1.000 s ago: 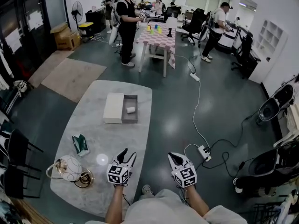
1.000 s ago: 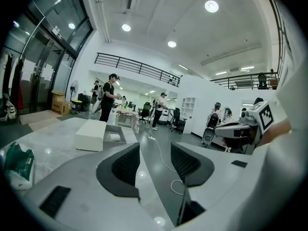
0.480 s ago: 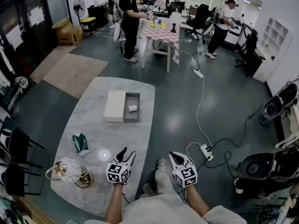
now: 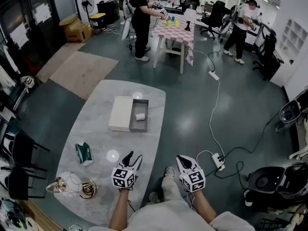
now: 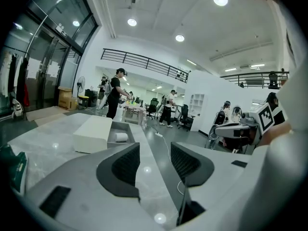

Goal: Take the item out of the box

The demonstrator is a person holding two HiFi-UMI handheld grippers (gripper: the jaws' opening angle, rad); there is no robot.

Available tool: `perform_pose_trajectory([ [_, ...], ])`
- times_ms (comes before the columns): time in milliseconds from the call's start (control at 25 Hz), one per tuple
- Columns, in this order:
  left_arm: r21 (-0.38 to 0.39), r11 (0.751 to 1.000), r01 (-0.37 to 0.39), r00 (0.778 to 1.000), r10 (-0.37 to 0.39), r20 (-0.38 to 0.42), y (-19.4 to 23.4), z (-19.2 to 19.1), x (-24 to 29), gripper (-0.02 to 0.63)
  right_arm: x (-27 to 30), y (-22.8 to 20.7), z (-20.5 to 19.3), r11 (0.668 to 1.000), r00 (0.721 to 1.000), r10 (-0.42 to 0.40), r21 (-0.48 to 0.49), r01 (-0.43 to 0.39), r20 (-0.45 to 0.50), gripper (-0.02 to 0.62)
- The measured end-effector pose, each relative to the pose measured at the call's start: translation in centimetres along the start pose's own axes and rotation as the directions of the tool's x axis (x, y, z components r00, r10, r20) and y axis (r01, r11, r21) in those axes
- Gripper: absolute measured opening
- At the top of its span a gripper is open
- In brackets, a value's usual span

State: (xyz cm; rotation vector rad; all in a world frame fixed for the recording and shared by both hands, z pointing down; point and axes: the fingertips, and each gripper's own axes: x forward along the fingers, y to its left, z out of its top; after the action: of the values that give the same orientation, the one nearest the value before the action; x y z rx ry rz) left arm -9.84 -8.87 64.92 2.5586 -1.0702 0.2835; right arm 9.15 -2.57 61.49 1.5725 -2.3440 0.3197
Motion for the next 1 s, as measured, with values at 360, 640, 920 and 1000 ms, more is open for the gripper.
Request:
perform_pose_trajectory([
  [360, -0.004, 0.998, -0.061, 0.998, 0.061, -0.02, 3.3, 2.9, 5.9, 0.181, 5.6, -5.8, 2.0, 0.999, 0.999, 0.048, 0.011, -0.048, 0.003, 0.002],
  [640, 0.007, 0.993, -0.119, 0.992, 0.119, -0.03, 5.4, 5.5, 9.1, 0.181, 9.1, -9.6, 3.7, 0.995, 0.995, 0.095, 0.013, -0.095, 0.009, 0.002],
  [920, 0.026, 0.984, -0.178, 0.983, 0.179, -0.051, 7.3, 7.3, 11.9, 0.181, 11.8, -13.4, 5.4, 0.991, 0.991, 0.134, 0.022, -0.135, 0.026, 0.002],
  [1000, 0.026, 0.981, -0.192, 0.98, 0.193, -0.051, 7.8, 7.7, 12.7, 0.181, 12.5, -14.3, 5.8, 0.988, 0.988, 0.148, 0.028, -0.149, 0.033, 0.002],
])
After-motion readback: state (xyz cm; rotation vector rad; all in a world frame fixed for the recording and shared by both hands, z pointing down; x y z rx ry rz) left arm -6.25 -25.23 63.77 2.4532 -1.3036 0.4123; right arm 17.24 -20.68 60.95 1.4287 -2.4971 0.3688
